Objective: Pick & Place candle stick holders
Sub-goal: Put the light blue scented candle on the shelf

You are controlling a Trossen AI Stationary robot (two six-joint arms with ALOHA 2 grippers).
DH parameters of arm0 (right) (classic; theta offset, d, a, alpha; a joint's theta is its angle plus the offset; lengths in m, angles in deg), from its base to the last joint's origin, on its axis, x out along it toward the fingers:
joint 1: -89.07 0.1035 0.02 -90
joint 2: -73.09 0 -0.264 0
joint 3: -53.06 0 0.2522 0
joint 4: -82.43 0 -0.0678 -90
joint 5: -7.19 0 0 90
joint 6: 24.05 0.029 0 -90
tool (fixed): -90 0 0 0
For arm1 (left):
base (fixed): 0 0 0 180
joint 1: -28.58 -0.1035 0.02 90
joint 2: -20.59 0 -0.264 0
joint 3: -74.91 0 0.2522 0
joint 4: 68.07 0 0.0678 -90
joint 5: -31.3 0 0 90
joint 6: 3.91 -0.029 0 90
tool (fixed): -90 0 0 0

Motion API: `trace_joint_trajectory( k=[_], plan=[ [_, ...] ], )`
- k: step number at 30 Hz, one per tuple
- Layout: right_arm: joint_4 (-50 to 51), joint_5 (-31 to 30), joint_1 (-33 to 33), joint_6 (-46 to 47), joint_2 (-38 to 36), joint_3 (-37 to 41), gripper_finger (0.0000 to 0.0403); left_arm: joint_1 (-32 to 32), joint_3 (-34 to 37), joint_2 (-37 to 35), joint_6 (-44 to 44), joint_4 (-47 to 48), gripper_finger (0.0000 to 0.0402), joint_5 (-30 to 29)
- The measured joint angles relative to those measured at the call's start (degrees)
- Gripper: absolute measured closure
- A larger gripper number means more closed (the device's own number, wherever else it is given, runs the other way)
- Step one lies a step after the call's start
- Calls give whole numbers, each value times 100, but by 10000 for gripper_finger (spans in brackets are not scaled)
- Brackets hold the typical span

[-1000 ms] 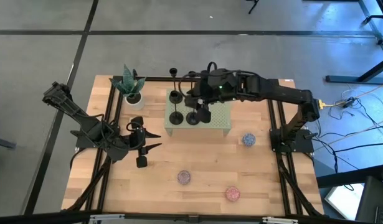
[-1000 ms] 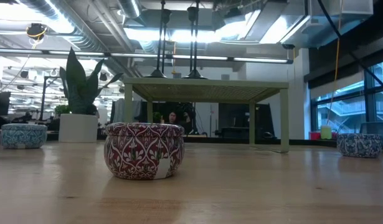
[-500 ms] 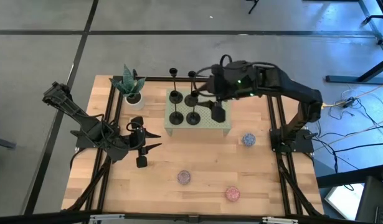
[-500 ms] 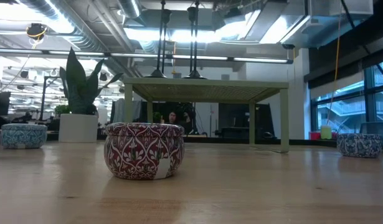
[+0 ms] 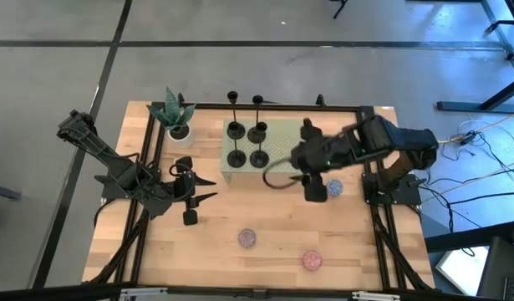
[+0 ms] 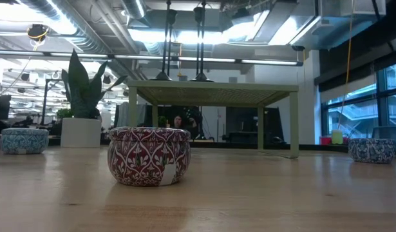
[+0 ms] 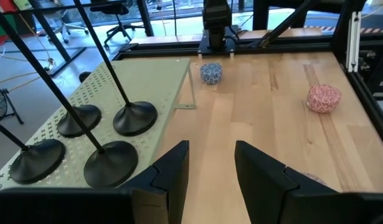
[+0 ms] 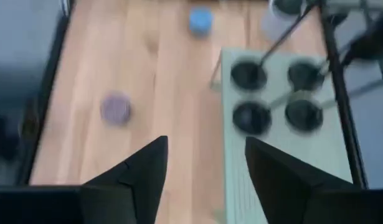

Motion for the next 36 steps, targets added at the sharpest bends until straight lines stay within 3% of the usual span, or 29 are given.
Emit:
trace_joint_trajectory(
  k=[5,8,15,18,26,28,32,36],
  plan=[
    [375,-31,417,262,-5,122,245,0,0,0,0,-180,277,-3],
    [517,271,608,370,-62,403,271,2,0,0,-9,-386,277,-3],
    [325,38,951,1236,-827,2083,288,0,0,0,-7,-436,277,171],
    [-152,-115,1020,1670,-1529,3000,288,0,0,0,-11,-437,277,270],
    [-2569,-346,1119,2835,-3394,5637,288,0,0,0,-13,-435,277,291],
    [-2980,-292,1120,2660,-3614,6119,288,1,0,0,-14,-435,277,276],
    [-3560,-364,1115,1414,-3722,6880,288,0,0,0,-15,-435,277,256],
    [-4944,-596,1002,497,-3621,7445,289,0,0,0,-32,-433,277,254]
  ],
)
